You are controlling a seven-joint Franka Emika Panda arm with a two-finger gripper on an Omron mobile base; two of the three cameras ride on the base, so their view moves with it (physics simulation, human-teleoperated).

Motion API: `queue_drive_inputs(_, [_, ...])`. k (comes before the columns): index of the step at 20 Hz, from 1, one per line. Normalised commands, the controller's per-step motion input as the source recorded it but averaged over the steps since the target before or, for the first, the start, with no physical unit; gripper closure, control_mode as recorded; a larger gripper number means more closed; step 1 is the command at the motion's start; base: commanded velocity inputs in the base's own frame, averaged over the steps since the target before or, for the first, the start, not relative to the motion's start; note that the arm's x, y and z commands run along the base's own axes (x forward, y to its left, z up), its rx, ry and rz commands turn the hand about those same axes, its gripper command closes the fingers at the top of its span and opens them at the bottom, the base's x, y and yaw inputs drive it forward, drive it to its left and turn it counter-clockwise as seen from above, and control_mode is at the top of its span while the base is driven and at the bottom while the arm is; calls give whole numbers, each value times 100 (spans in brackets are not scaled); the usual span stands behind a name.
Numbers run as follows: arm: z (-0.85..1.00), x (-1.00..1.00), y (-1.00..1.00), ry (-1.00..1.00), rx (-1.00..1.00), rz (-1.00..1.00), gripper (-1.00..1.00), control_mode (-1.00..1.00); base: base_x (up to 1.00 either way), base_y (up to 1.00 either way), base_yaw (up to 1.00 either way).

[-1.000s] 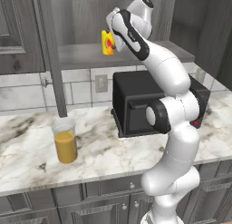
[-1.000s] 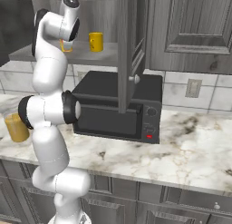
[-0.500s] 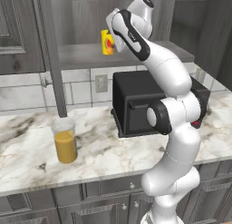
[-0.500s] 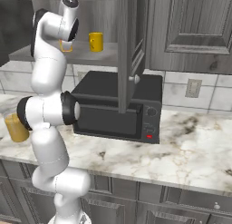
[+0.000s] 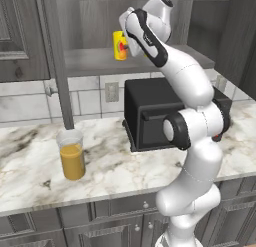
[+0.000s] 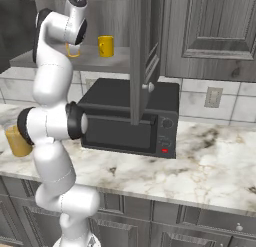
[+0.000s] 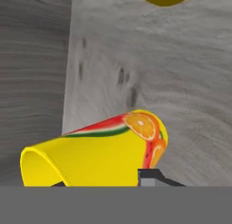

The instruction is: There is a tray on the dining counter. Grab the cup, mug, and pitcher and place them on the tray. The pitcher may be placed next to the tray if it cannot fit the tray.

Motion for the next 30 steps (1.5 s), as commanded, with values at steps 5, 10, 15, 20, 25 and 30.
queue_drive_inputs(5, [-8,-37,-21,-5,2,-6,100,-100,0,0,0])
queue_drive_inputs(10, [-16,-52,-21,-8,2,-7,100,-100,0,0,0])
queue_drive_inputs(15, [-12,-75,-26,-7,2,-8,100,-100,0,0,0])
queue_drive_inputs(20, [-11,-92,-20,-1,1,-4,100,-100,0,0,0])
queue_drive_inputs(25, [-4,-98,-16,1,0,-1,100,-100,0,0,0])
queue_drive_inputs(30, [-7,-90,-14,15,0,0,100,-100,0,0,0])
